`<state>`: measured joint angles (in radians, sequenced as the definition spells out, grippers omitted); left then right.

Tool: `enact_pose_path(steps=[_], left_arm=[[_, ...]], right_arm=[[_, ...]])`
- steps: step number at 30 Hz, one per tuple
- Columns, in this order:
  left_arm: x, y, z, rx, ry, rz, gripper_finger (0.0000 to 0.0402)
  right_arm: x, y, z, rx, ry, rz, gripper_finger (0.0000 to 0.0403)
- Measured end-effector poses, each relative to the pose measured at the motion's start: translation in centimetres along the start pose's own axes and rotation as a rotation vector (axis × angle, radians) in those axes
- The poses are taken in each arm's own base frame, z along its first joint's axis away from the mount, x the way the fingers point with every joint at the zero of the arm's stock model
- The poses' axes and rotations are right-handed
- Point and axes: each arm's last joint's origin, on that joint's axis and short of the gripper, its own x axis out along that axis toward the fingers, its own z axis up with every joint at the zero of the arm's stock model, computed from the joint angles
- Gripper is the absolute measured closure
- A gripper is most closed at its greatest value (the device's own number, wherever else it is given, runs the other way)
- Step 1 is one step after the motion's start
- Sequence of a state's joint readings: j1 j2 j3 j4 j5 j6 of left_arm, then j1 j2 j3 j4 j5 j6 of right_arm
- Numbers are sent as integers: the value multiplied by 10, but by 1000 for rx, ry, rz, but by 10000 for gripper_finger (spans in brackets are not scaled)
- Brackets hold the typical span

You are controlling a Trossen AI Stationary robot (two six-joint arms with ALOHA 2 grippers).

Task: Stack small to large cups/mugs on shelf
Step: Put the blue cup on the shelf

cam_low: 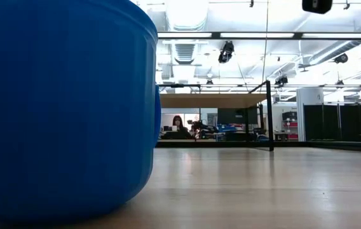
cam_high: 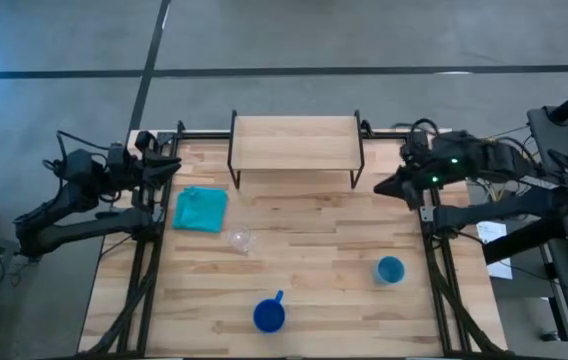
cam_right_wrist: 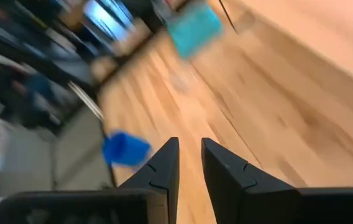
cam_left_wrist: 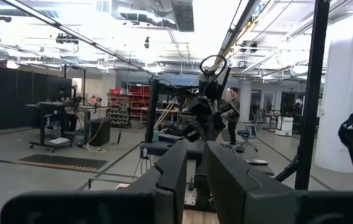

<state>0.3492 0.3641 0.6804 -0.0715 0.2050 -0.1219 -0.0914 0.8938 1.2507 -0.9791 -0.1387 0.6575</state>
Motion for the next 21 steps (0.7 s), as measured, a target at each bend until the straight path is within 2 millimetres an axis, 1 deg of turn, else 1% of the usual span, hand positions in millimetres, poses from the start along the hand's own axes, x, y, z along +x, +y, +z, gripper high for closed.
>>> enact_pose_path(steps=[4,6,9,12,14,17,21], left_arm=[[0,0,0,5,0,0,355],[0,0,0,6,0,0,355],[0,0,0,6,0,0,355],[0,0,0,6,0,0,355],[0,0,0,6,0,-1,355],[0,0,0,7,-2,0,355],[-1,0,1,8,-6,-1,355]], right_arm=[[6,4,6,7,171,-129,339],[13,5,10,15,225,-170,339],[28,7,16,13,258,-192,339],[48,9,21,21,302,-189,339],[63,10,23,4,360,-149,339],[86,13,21,-37,454,-111,339],[115,15,18,-95,530,-115,339]])
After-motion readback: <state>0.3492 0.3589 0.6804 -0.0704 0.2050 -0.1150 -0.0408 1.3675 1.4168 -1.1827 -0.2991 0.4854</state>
